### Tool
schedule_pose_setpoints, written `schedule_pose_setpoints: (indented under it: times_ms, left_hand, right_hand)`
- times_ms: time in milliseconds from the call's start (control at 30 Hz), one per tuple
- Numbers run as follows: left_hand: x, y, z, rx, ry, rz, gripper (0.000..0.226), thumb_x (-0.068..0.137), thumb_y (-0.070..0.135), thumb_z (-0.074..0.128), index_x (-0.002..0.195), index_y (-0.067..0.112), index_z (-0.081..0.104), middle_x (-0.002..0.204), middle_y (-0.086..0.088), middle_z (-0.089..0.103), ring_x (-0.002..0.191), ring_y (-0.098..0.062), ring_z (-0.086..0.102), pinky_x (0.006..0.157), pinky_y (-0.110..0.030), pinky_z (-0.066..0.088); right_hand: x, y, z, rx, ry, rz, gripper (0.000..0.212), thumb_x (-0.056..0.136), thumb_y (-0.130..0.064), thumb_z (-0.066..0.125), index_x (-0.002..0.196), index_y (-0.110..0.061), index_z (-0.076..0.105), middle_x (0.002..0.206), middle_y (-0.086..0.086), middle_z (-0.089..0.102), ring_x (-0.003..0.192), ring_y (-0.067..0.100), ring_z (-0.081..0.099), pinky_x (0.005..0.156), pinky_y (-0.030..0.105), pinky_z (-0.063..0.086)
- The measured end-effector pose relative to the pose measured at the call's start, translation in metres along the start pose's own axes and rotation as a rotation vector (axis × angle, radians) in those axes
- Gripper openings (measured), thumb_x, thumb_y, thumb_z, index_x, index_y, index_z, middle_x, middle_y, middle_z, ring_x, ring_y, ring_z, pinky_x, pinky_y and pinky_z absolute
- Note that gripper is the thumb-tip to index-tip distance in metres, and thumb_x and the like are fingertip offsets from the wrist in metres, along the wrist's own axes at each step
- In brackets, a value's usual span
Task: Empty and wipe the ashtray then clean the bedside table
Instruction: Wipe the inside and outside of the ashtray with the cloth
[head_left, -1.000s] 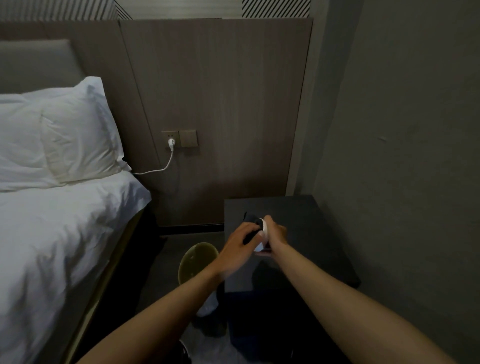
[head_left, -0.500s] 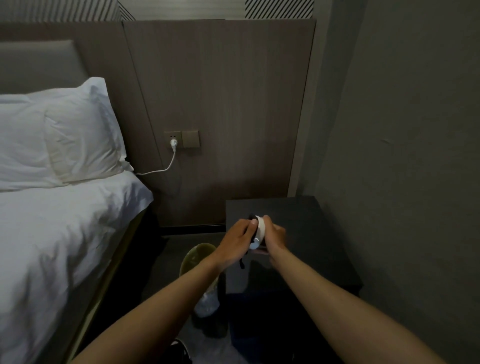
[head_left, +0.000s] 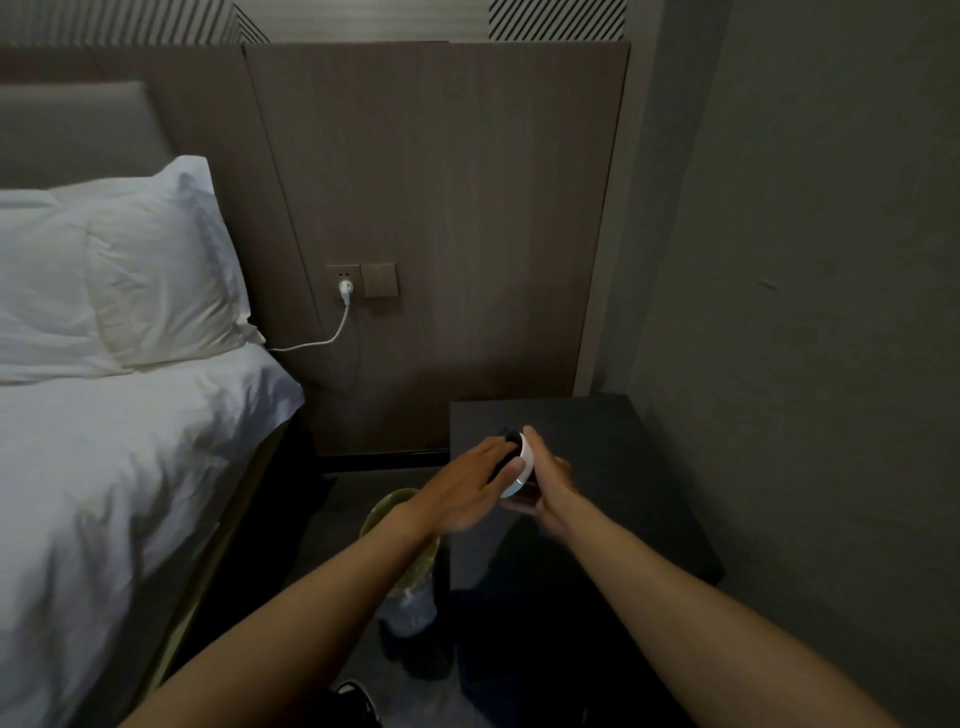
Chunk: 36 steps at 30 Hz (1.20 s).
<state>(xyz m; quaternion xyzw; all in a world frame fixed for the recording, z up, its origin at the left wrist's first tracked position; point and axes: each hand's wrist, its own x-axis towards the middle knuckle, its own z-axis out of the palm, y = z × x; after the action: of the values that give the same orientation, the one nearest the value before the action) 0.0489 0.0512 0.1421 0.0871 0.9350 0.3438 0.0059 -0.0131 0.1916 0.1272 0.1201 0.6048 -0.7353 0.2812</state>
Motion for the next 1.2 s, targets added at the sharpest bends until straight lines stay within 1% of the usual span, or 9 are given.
schedule_pose_setpoints:
  times_ms: [100,200,400,533,633,767,1000,1067,1200]
  left_hand:
    - [0.006,0.005,0.002,-0.058,0.036,-0.036,0.063,0.098,0.07,0.031,0.142,0.029,0.046,0.131,0.007,0.054,0.109,-0.007,0.057,0.097,-0.036,0.051]
    - [0.014,0.017,0.0,-0.103,0.089,-0.098,0.055,0.098,0.068,0.033,0.12,0.027,0.061,0.111,0.005,0.063,0.096,-0.009,0.062,0.089,-0.038,0.055]
    - [0.024,0.02,-0.002,-0.018,-0.049,-0.288,0.076,0.094,0.078,0.021,0.091,0.019,0.069,0.085,-0.002,0.072,0.074,-0.016,0.067,0.066,-0.027,0.048]
    - [0.029,0.022,-0.002,0.112,-0.105,-0.329,0.079,0.093,0.078,0.016,0.08,0.017,0.064,0.076,-0.003,0.068,0.072,-0.019,0.065,0.072,-0.033,0.045]
    - [0.03,0.023,-0.004,0.14,-0.128,-0.359,0.082,0.093,0.078,0.012,0.074,0.016,0.062,0.074,-0.005,0.066,0.072,-0.019,0.063,0.092,-0.042,0.045]
    - [0.033,0.023,-0.005,0.002,-0.12,-0.426,0.083,0.089,0.083,0.018,0.077,0.016,0.066,0.079,-0.005,0.067,0.076,-0.02,0.065,0.094,-0.039,0.049]
    - [0.041,0.022,-0.003,-0.354,-0.115,-0.516,0.077,0.094,0.076,0.026,0.109,0.012,0.068,0.116,-0.014,0.07,0.105,-0.026,0.067,0.097,-0.036,0.052]
    - [0.041,0.021,0.0,-0.536,-0.067,-0.538,0.073,0.095,0.073,0.031,0.115,0.013,0.067,0.114,-0.011,0.071,0.105,-0.024,0.068,0.097,-0.037,0.052]
    - [0.041,0.018,0.006,-0.757,0.034,-0.567,0.06,0.096,0.069,0.039,0.097,0.017,0.07,0.101,-0.005,0.073,0.099,-0.02,0.068,0.097,-0.035,0.051]
  right_hand:
    - [0.001,0.003,0.004,0.053,0.045,-0.099,0.037,0.091,-0.051,0.064,0.107,-0.018,0.067,0.108,0.016,0.069,0.1,0.034,0.068,0.084,0.056,0.059]
    - [0.002,0.006,0.008,0.069,0.115,-0.187,0.036,0.088,-0.052,0.067,0.104,-0.02,0.074,0.104,0.014,0.074,0.095,0.031,0.071,0.079,0.052,0.062]
    - [-0.007,0.011,0.007,-0.004,0.182,-0.27,0.029,0.096,-0.041,0.06,0.112,-0.022,0.074,0.104,0.005,0.073,0.091,0.019,0.069,0.059,0.032,0.059]
    - [-0.008,0.013,0.01,-0.021,0.231,-0.267,0.029,0.094,-0.039,0.065,0.116,-0.023,0.074,0.112,0.004,0.073,0.095,0.022,0.069,0.058,0.032,0.058]
    - [-0.004,0.015,0.008,-0.058,0.257,-0.276,0.031,0.095,-0.04,0.064,0.119,-0.023,0.073,0.12,0.001,0.07,0.108,0.024,0.066,0.064,0.032,0.058]
    - [0.002,0.019,0.006,-0.082,0.243,-0.306,0.03,0.099,-0.033,0.06,0.12,-0.015,0.072,0.116,0.003,0.071,0.108,0.023,0.066,0.089,0.037,0.058]
    - [0.007,0.023,-0.002,-0.062,0.245,-0.29,0.017,0.095,-0.029,0.067,0.098,-0.015,0.078,0.084,0.002,0.075,0.078,0.015,0.071,0.063,0.024,0.057]
    - [0.006,0.025,-0.002,-0.021,0.252,-0.235,0.021,0.092,-0.033,0.07,0.1,-0.015,0.077,0.086,0.004,0.076,0.083,0.021,0.073,0.075,0.032,0.061]
    - [0.011,0.023,-0.003,0.031,0.255,-0.147,0.02,0.089,-0.039,0.073,0.094,-0.021,0.077,0.091,0.008,0.076,0.087,0.029,0.073,0.087,0.044,0.06]
